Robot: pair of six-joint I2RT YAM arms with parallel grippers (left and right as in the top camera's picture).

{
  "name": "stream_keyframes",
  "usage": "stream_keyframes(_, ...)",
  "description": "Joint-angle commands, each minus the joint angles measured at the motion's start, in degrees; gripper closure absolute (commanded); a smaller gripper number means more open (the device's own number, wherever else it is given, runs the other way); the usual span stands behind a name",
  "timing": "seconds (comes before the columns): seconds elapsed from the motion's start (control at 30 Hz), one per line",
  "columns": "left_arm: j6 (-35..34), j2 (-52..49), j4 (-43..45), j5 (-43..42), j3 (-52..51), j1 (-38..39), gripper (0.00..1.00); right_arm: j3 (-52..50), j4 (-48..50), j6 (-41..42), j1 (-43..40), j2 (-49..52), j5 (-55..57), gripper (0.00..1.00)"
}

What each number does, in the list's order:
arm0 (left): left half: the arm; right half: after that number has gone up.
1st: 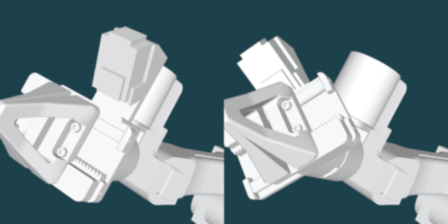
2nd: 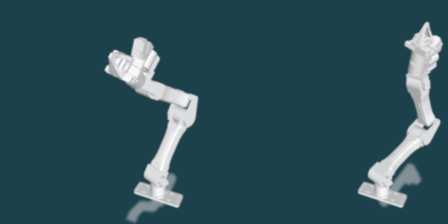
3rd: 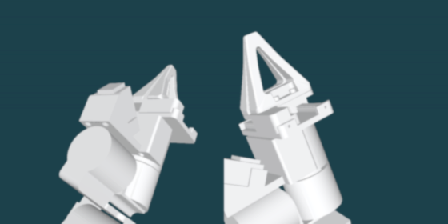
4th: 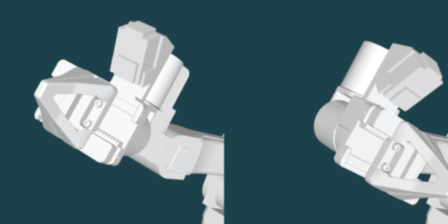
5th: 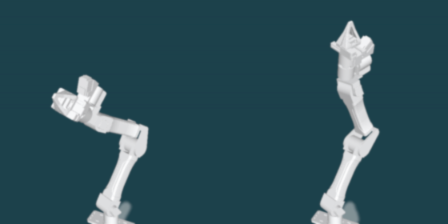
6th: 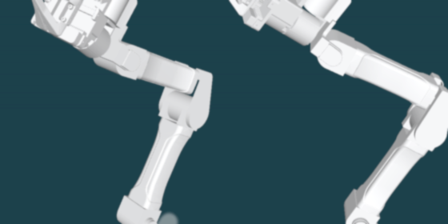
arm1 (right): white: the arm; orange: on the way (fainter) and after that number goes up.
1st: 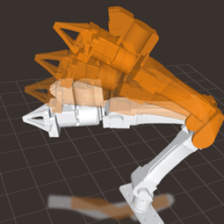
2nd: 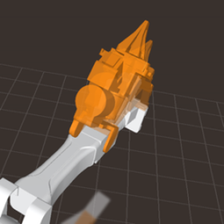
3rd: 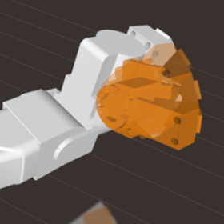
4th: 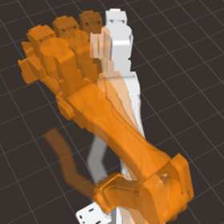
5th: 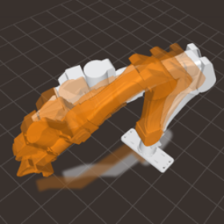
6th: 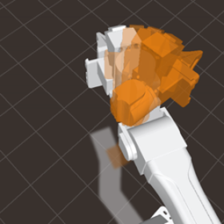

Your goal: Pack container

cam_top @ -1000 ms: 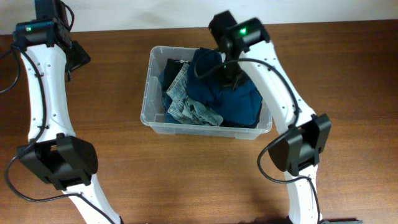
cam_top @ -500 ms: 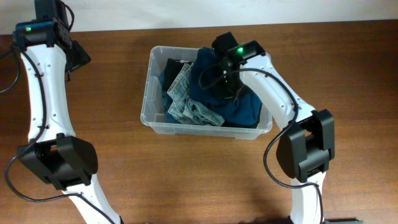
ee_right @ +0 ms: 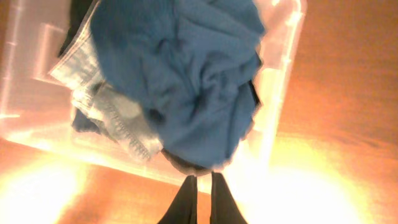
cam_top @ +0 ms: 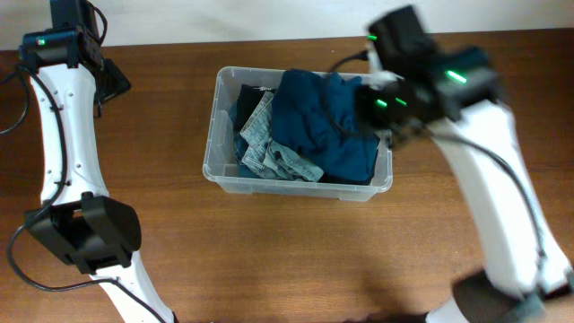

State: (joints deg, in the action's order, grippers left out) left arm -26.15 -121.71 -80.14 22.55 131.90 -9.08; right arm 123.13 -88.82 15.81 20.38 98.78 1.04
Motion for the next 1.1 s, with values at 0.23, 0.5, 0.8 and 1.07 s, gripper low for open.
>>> stream_keyframes(0.23,0.02,-0.2,-0.09,0.37,0.04,-0.09,0.01,-0.31,-8.52,-0.33,-0.15,-16.37,-0.39,0.96)
stream_keyframes(0.5,0.02,-0.2,-0.09,0.37,0.04,-0.09,0.01,-5.25,-8.5,-0.26,-0.15,-29.22,-0.39,0.96)
stream_keyframes(0.8,0.02,-0.2,-0.09,0.37,0.04,-0.09,0.01,-22.73,-8.39,-0.13,-0.17,-46.88,-0.37,0.95)
stream_keyframes(1.07,0.02,-0.2,-0.09,0.37,0.04,-0.09,0.01,-41.13,-3.3,5.09,-0.17,-64.85,-0.39,0.95)
